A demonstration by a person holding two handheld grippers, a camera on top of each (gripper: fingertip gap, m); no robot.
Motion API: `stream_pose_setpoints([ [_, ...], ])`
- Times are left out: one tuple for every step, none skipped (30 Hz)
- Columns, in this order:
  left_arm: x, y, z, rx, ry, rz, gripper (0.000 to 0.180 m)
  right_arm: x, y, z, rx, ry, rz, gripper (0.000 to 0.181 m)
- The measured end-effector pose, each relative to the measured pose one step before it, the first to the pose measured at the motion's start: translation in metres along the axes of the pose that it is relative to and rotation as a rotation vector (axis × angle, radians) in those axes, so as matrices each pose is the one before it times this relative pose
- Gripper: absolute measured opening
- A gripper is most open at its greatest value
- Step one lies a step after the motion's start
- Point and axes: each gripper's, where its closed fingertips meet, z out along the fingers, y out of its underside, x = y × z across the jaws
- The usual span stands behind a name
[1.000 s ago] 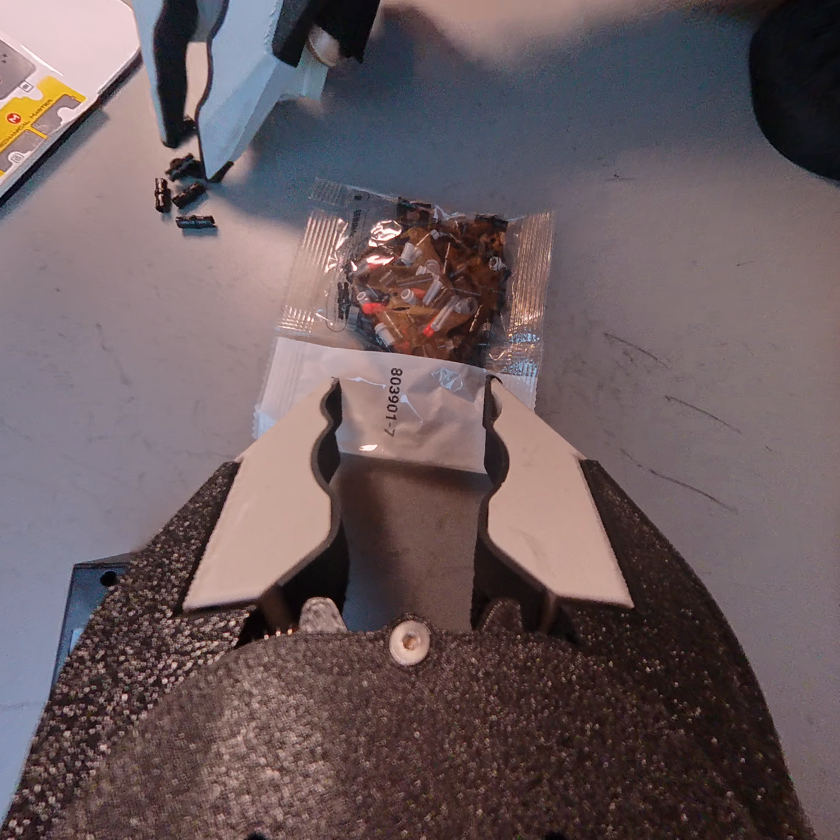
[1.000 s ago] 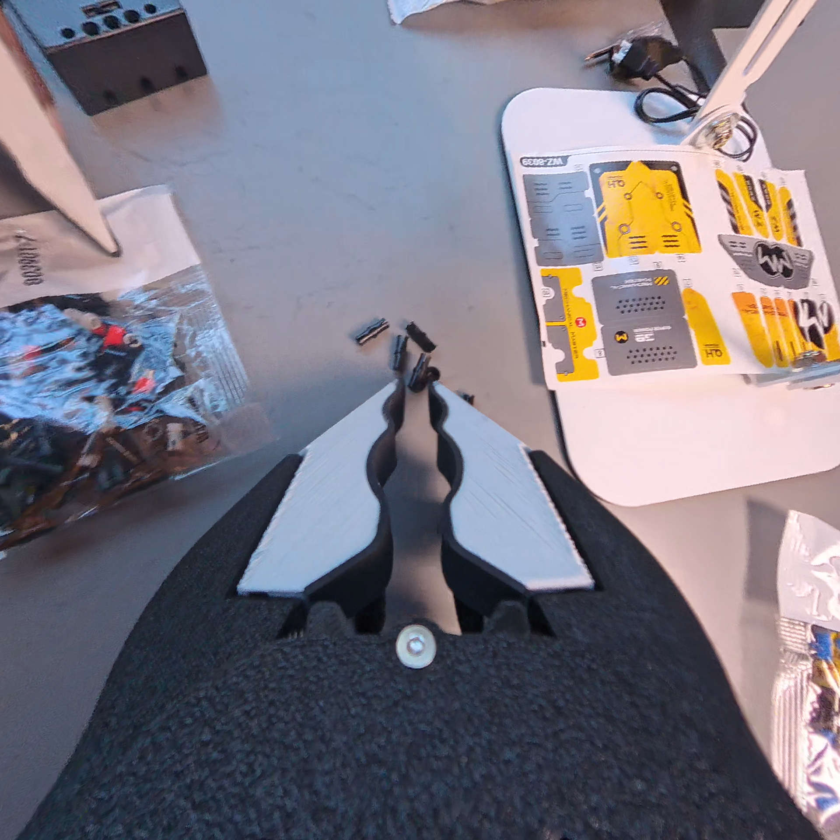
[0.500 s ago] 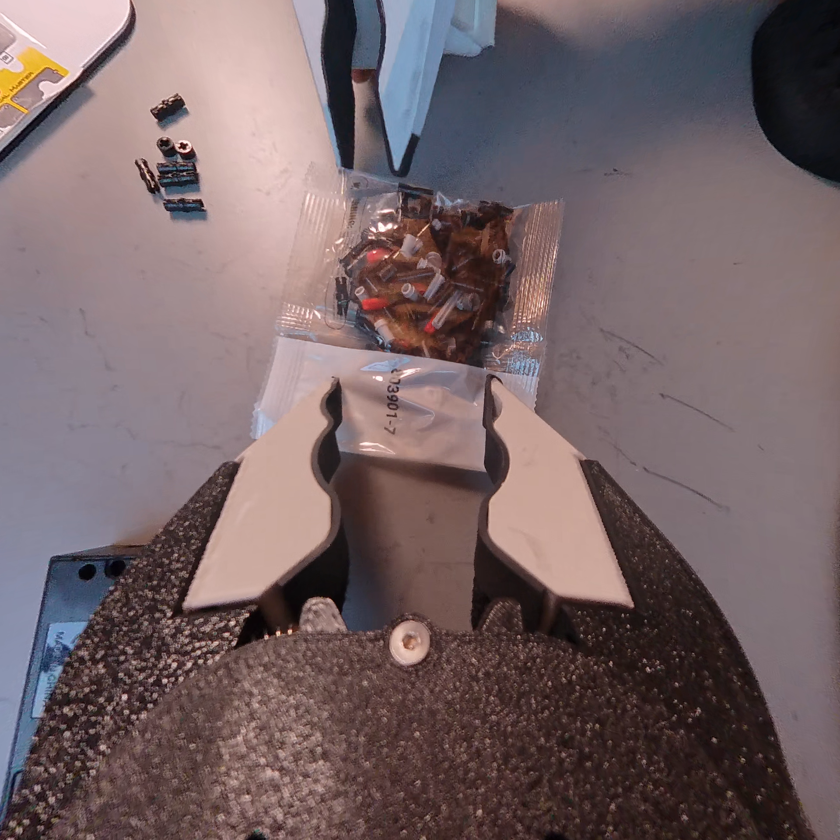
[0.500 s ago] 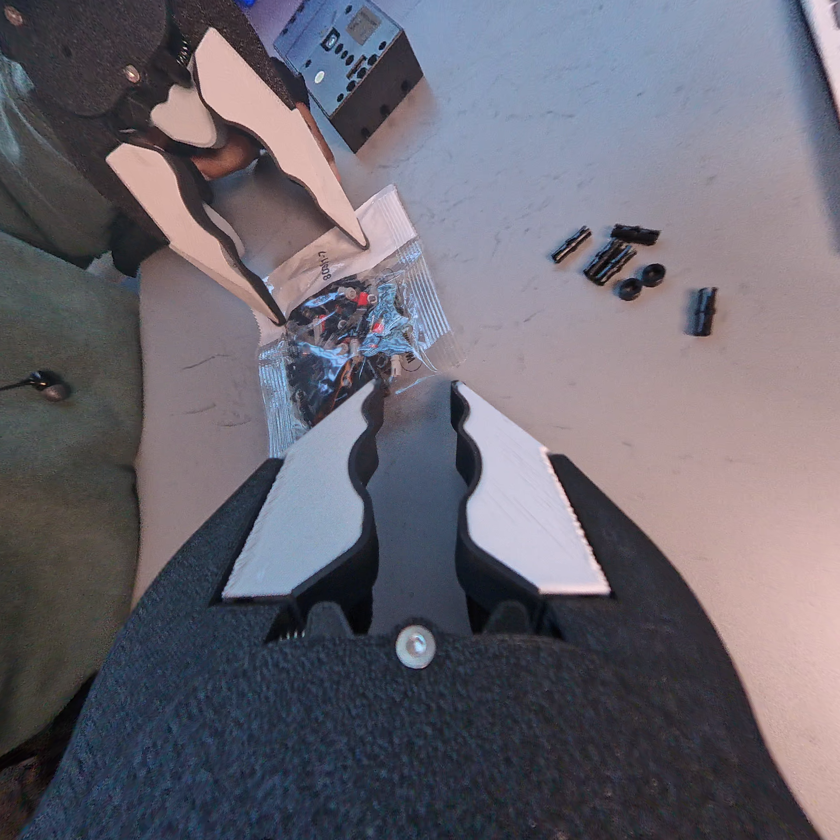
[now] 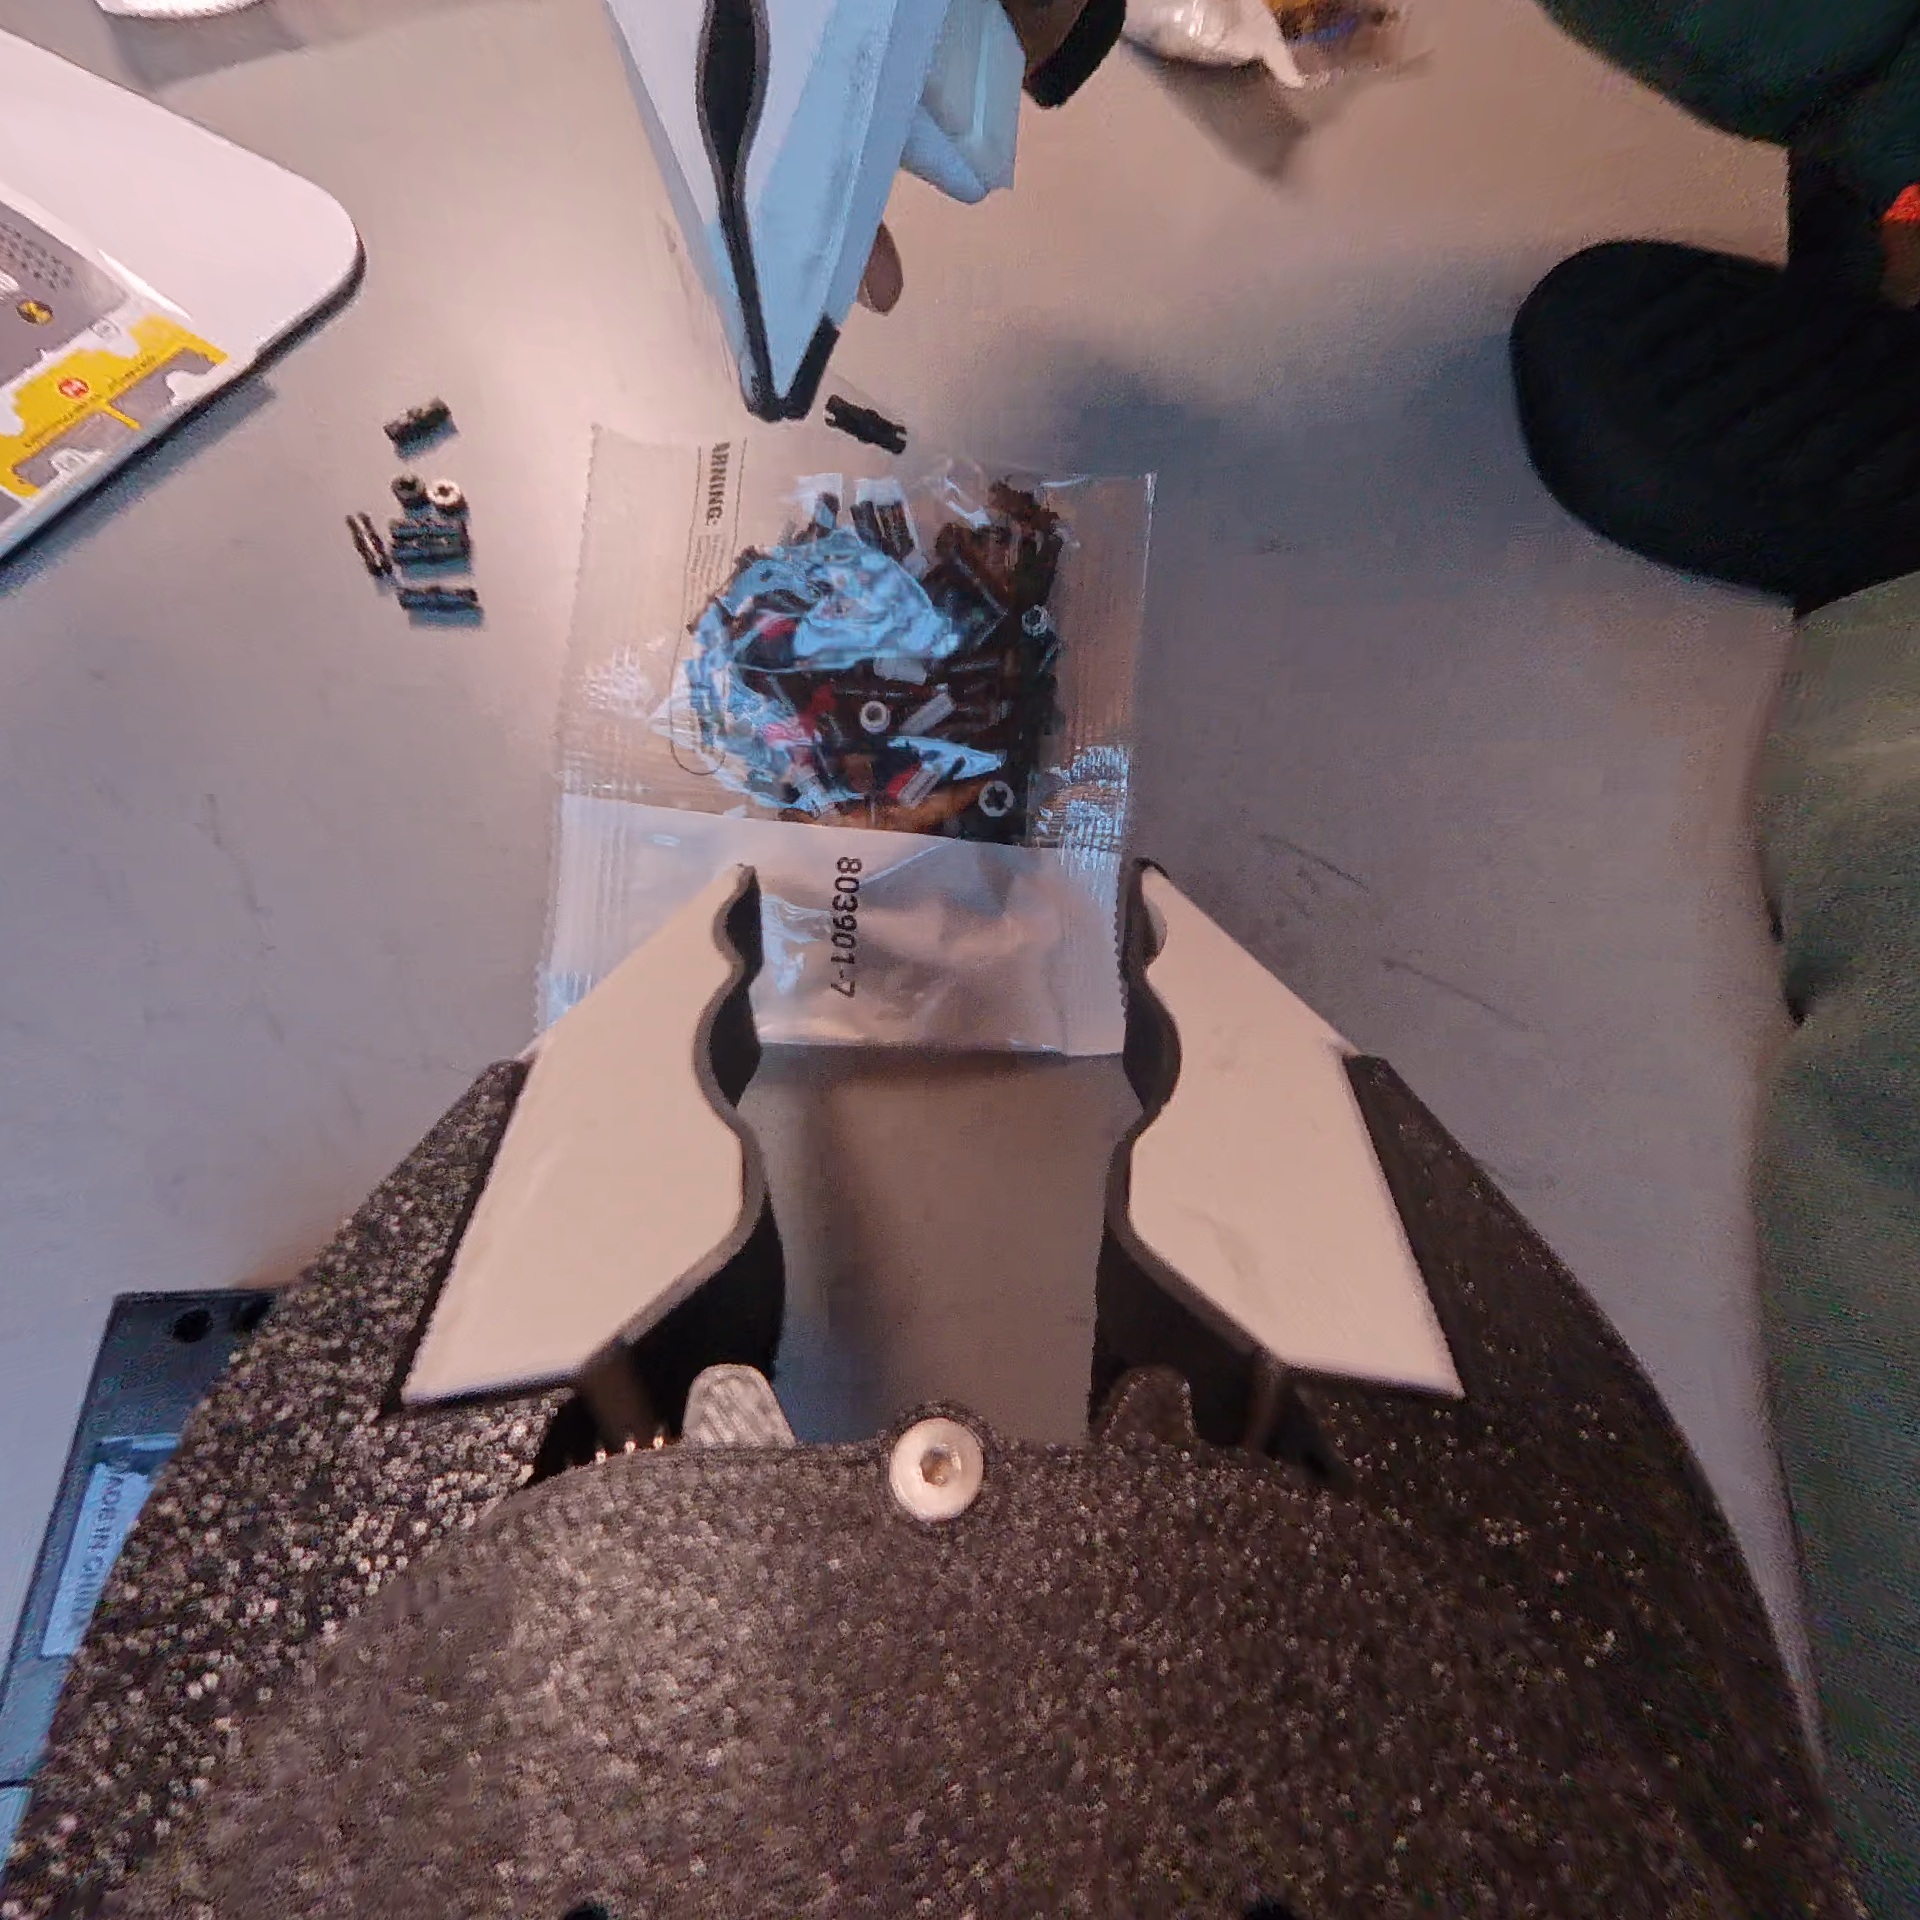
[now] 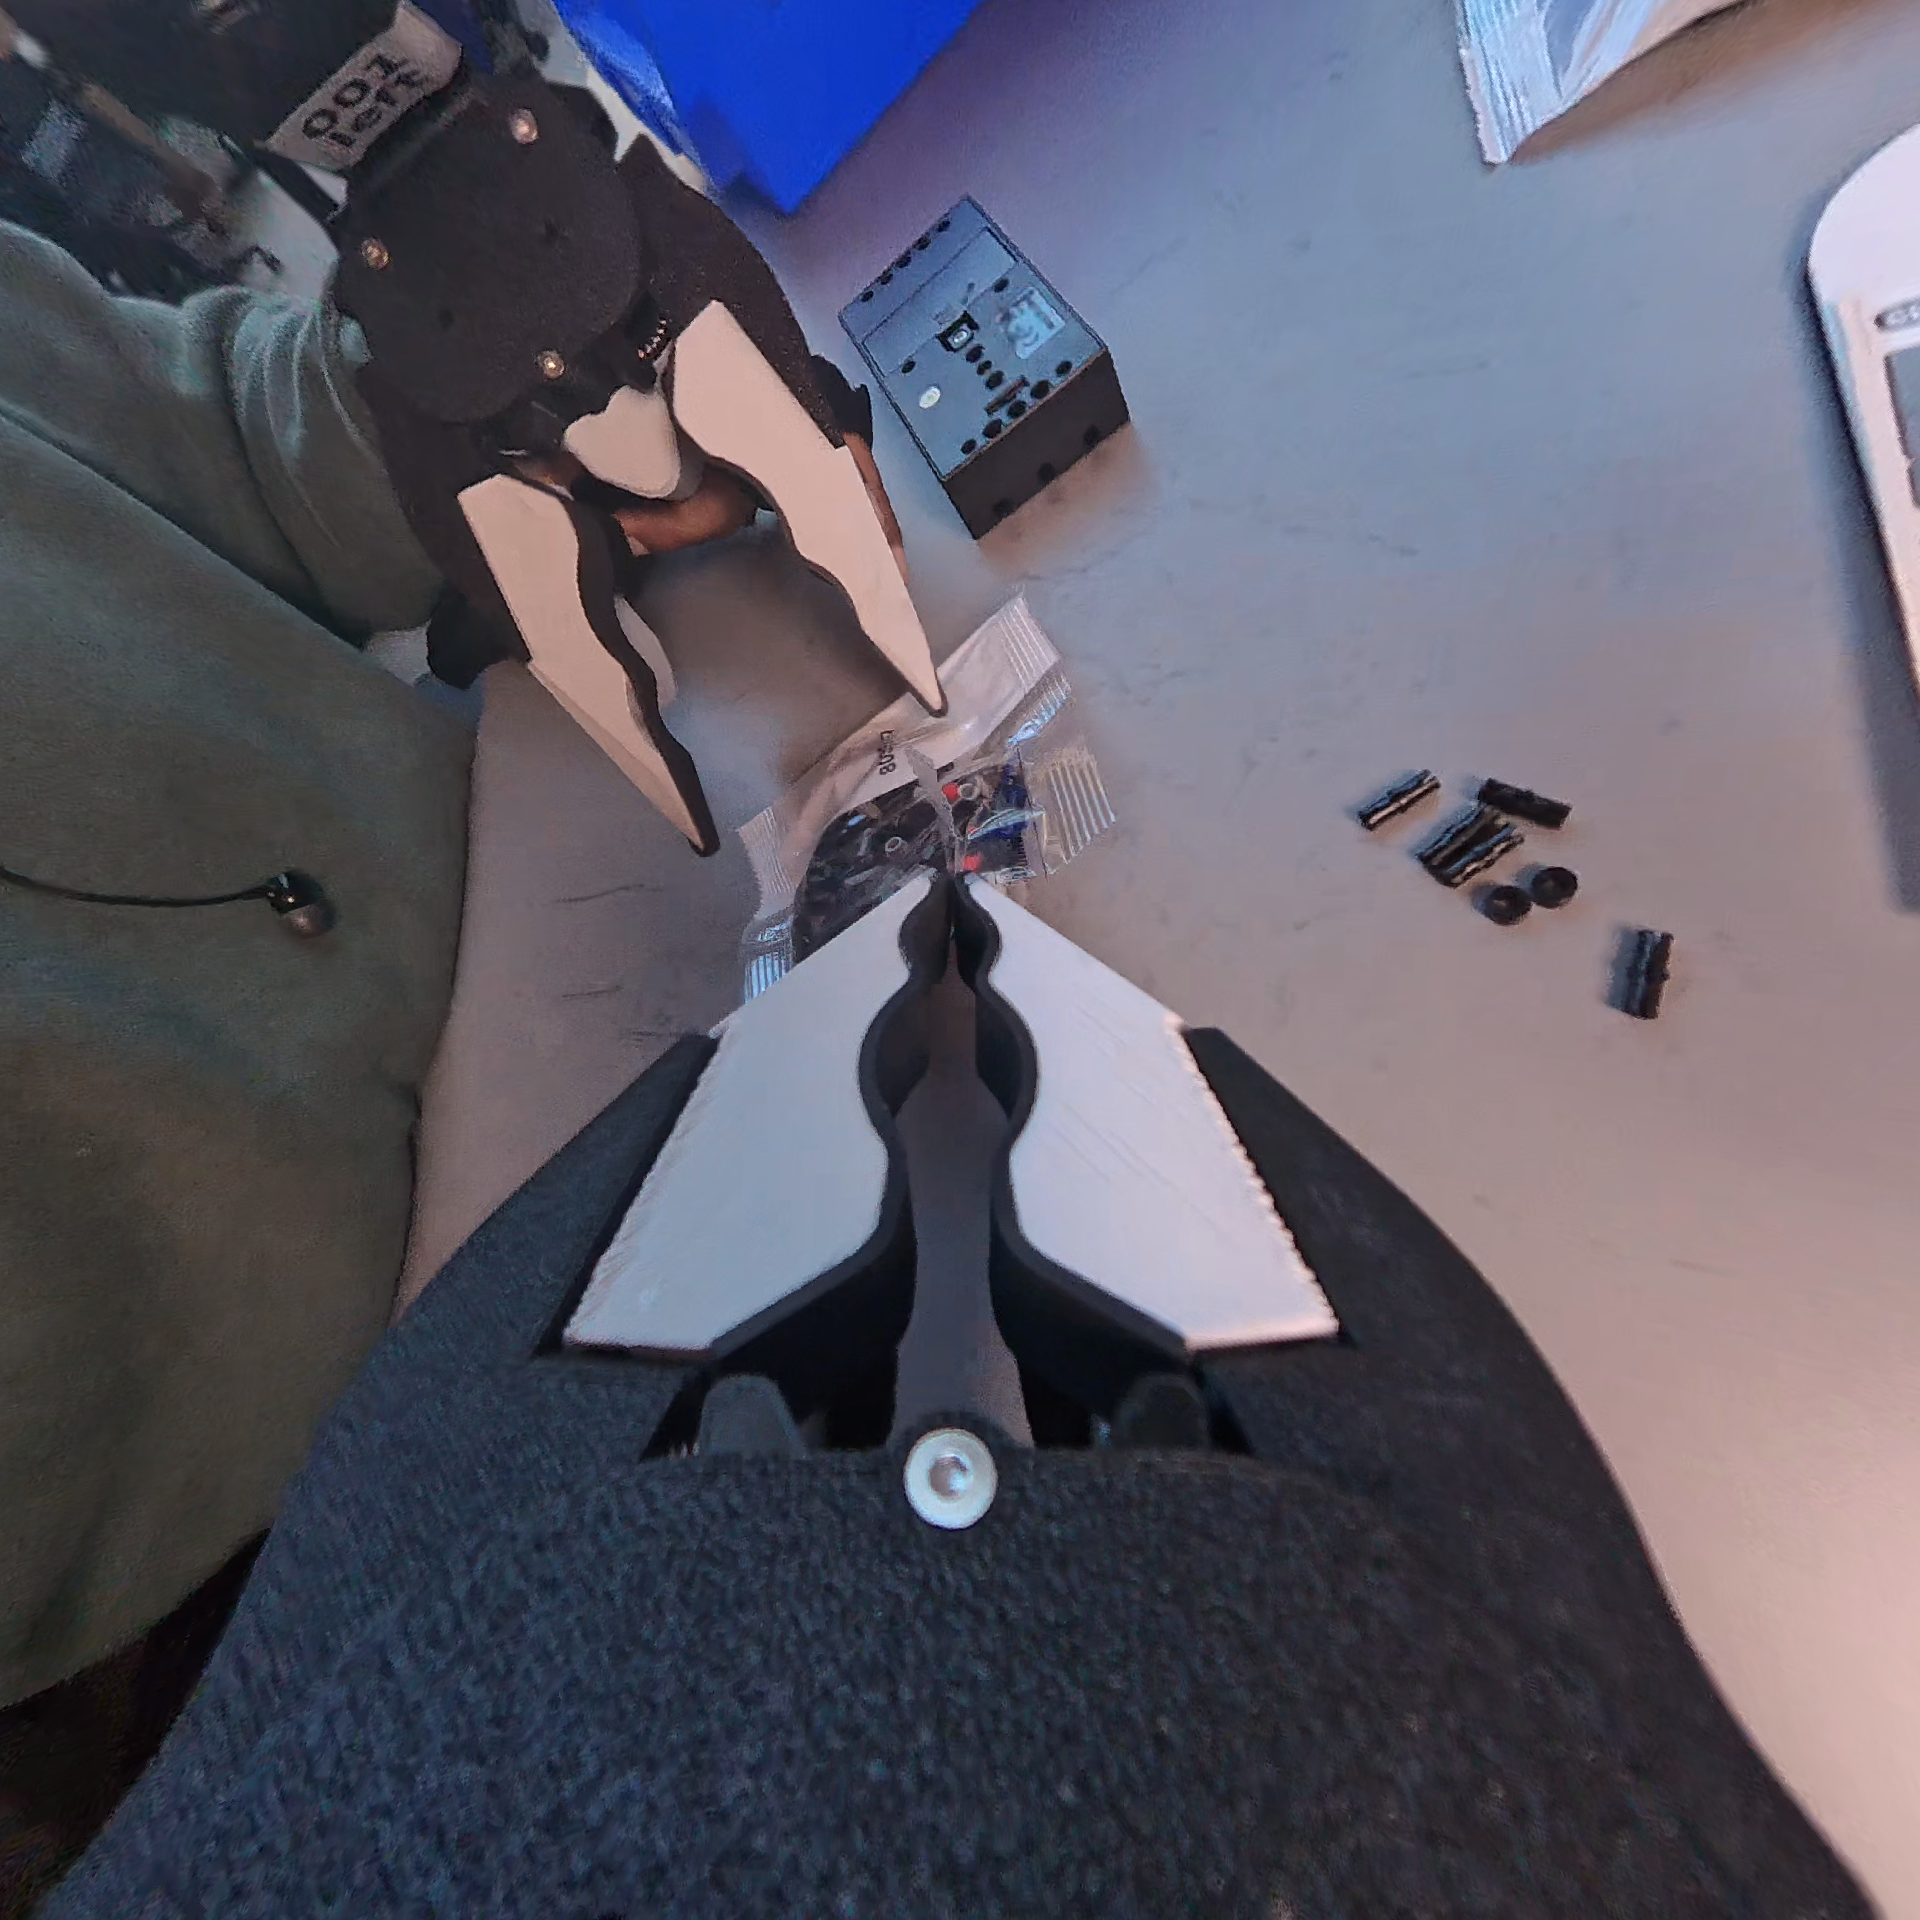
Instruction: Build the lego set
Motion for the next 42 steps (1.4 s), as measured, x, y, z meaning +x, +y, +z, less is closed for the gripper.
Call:
stream_pose_setpoints([
  [-0.00097, -0.00621, -0.00383, 0.0308, 0.0033, -0.0034, 0.068, -0.00245, -0.00442, -0.00317, -0.0163, 0.0056, -0.0325, 0.0],
  [-0.00276, -0.0069, -0.00417, 0.0329, -0.0049, -0.0028, 0.067, -0.00162, -0.00369, -0.00293, -0.0245, 0.0105, -0.0346, 0.0],
  [-0.0041, -0.00726, -0.00428, 0.0325, -0.0106, -0.0021, 0.066, -0.00157, -0.00332, -0.00284, -0.0288, 0.0115, -0.0385, 0.0],
  [-0.00549, -0.00791, -0.00415, 0.0326, -0.0164, 0.001, 0.066, -0.00143, -0.0038, -0.00279, -0.0262, 0.0118, -0.0416, 0.0],
  [-0.00649, -0.00821, -0.00355, 0.0321, -0.0203, 0.0058, 0.066, -0.0021, -0.00429, -0.0028, -0.023, 0.0066, -0.0382, 0.0],
  [-0.00682, -0.00768, -0.00264, 0.0256, -0.0181, 0.0073, 0.065, -0.00201, -0.00463, -0.00266, -0.0215, 0.0048, -0.0333, 0.0],
  [-0.00639, -0.00696, -0.00152, 0.0183, -0.0112, 0.0055, 0.066, -0.00153, -0.00445, -0.00253, -0.0212, 0.006, -0.0311, 0.0],
  [-0.00511, -0.00669, -0.00038, 0.0137, 0.0003, 0.0037, 0.068, -0.00121, -0.00421, -0.00227, -0.0208, 0.006, -0.0303, 0.0],
  [-0.00401, -0.0063, 0.00063, 0.0097, 0.01, 0.0031, 0.07, -0.00099, -0.00355, -0.00201, -0.0214, 0.0056, -0.0303, 0.0],
  [-0.00384, -0.006, 0.00125, 0.0074, 0.0125, 0.0045, 0.072, -0.00101, -0.0035, -0.00181, -0.0188, 0.0061, -0.0317, 0.0],
  [-0.00364, -0.00545, 0.00193, 0.0055, 0.0167, 0.0071, 0.075, -0.0008, -0.00337, -0.00166, -0.0172, 0.0073, -0.0331, 0.0],
  [-0.00235, -0.00415, 0.00269, 0.0021, 0.0283, 0.0036, 0.078, -0.00153, -0.00295, -0.00163, -0.017, 0.0031, -0.035, 0.0],
  [-0.00115, -0.003, 0.00361, -0.0033, 0.0393, -0.0108, 0.081, -0.00221, -0.00262, -0.00136, -0.0176, 0.0003, -0.0373, 0.0],
  [0.00089, -0.0022, 0.00427, -0.006, 0.0494, -0.0194, 0.084, -0.00172, -0.00168, -0.00089, -0.0196, 0.0018, -0.0321, 0.0],
  [0.00263, -0.00183, 0.00462, -0.0066, 0.0553, -0.0121, 0.084, -0.00106, -0.00061, -0.00002, -0.0225, 0.0008, -0.023, 0.0],
  [0.00314, -0.00098, 0.00472, -0.0086, 0.0521, 0.0012, 0.084, -0.00076, -0.00045, 0.00028, -0.0182, -0.0001, -0.0185, 0.0],
  [0.002, -0.00019, 0.00463, -0.0129, 0.0424, 0.0113, 0.084, -0.001, -0.00081, 0.00043, -0.009, -0.0035, -0.0165, 0.0],
  [0.00112, -0.0001, 0.00368, -0.0121, 0.036, 0.0178, 0.083, -0.00193, -0.00116, -0.00001, -0.0033, -0.0103, -0.0149, 0.0],
  [0.00148, -0.0011, 0.00216, -0.0056, 0.0381, 0.018, 0.08, -0.00235, -0.00096, -0.00052, -0.0028, -0.0108, -0.0141, 0.0],
  [0.0029, -0.00185, 0.0008, -0.0001, 0.0451, 0.0125, 0.075, -0.00167, -0.00065, -0.00116, -0.0049, -0.0058, -0.0152, 0.0],
  [0.00397, -0.00218, -0.00012, 0.0027, 0.0483, 0.0065, 0.069, -0.00143, -0.00107, -0.00157, -0.0014, -0.0017, -0.018, 0.0],
  [0.00353, -0.00254, -0.00041, 0.0048, 0.0396, 0.0017, 0.062, -0.00126, -0.00178, -0.00208, 0.0035, 0.0003, -0.0181, 0.0],
  [0.00287, -0.00235, -0.00018, 0.0054, 0.0267, -0.0003, 0.057, -0.00116, -0.00186, -0.00211, 0.0051, 0.0006, -0.014, 0.0],
  [0.00261, -0.00099, 0.00037, -0.0004, 0.0161, 0.0012, 0.048, -0.00026, -0.00172, -0.00208, 0.0079, 0.0072, -0.0125, 0.0],
  [0.00281, 0.00058, 0.00083, -0.0081, 0.006, 0.0064, 0.041, 0.00007, -0.00131, -0.00207, 0.0091, 0.0088, -0.0094, 0.0],
  [0.00251, 0.00137, 0.00121, -0.0095, -0.0059, 0.0122, 0.038, -0.00048, -0.00061, -0.00195, 0.0114, 0.0056, -0.0055, 0.0],
  [0.00243, 0.00144, 0.00122, -0.0074, -0.0138, 0.014, 0.031, -0.00032, -0.00035, -0.00166, 0.0142, 0.0059, -0.002, 0.0],
  [0.00243, 0.0016, 0.00115, -0.0049, -0.0183, 0.0096, 0.024, 0.00059, 0.00087, -0.00108, 0.0102, 0.0098, 0.0015, 0.0],
  [0.00194, 0.00135, 0.00084, -0.0012, -0.0224, 0.002, 0.02, 0.00097, 0.00128, -0.00126, 0.0089, 0.0109, 0.0012, 0.0],
  [0.00199, 0.00146, 0.00036, 0.0036, -0.0223, -0.0042, 0.013, -0.00034, 0.00045, -0.0015, 0.0138, 0.0041, 0.0026, 0.0],
  [0.002, 0.00122, -0.00005, 0.0089, -0.0228, -0.0084, 0.009, -0.00014, -0.00093, -0.0022, 0.0184, 0.0056, 0.0047, 0.0],
  [0.00167, 0.00134, 0.00009, 0.0115, -0.0251, -0.014, 0.008, -0.00055, -0.00123, -0.00222, 0.019, 0.0047, 0.0044, 0.0],
  [0.00094, 0.00274, 0.00033, 0.0037, -0.0284, -0.0199, 0.008, -0.00135, -0.00059, -0.00062, 0.0147, -0.0008, 0.0046, 0.0],
  [0.00066, 0.00455, 0.0007, -0.0085, -0.0282, -0.0188, 0.008, -0.00132, 0.00086, 0.00201, 0.0074, -0.0028, 0.0071, 0.0],
  [0.00192, 0.00432, 0.00067, -0.0089, -0.0179, -0.0144, 0.011, -0.00113, 0.00191, 0.00325, 0.0, -0.0023, 0.0054, 0.0],
  [0.00316, 0.00226, 0.00048, 0.0013, -0.0056, -0.012, 0.017, -0.00111, 0.00079, 0.00241, 0.0038, -0.0013, 0.0025, 0.0],
  [0.0031, -0.00015, 0.00078, 0.0117, -0.0031, -0.0098, 0.026, -0.00154, -0.00079, 0.00143, 0.0101, -0.0022, -0.0001, 0.0],
  [0.0015, -0.00172, 0.00128, 0.0156, -0.0108, -0.0036, 0.031, -0.00122, -0.00207, 0.00084, 0.0144, 0.0005, -0.003, 0.0],
  [0.00019, -0.00196, 0.00193, 0.0129, -0.0175, 0.0081, 0.036, -0.00139, -0.00205, 0.00138, 0.0099, 0.0006, -0.0052, 0.0],
  [0.0004, -0.00171, 0.00272, 0.0082, -0.0144, 0.0191, 0.039, -0.00174, -0.00176, 0.002, 0.0071, -0.0016, -0.0068, 0.0],
  [0.00154, -0.00157, 0.00336, 0.0053, -0.0043, 0.018, 0.04, -0.00172, -0.00157, 0.00226, 0.005, -0.0014, -0.0053, 0.0],
  [0.00268, -0.00128, 0.0036, 0.0031, 0.0055, 0.0086, 0.04, -0.00059, -0.00091, 0.00212, 0.002, 0.0042, -0.0034, 0.0],
])
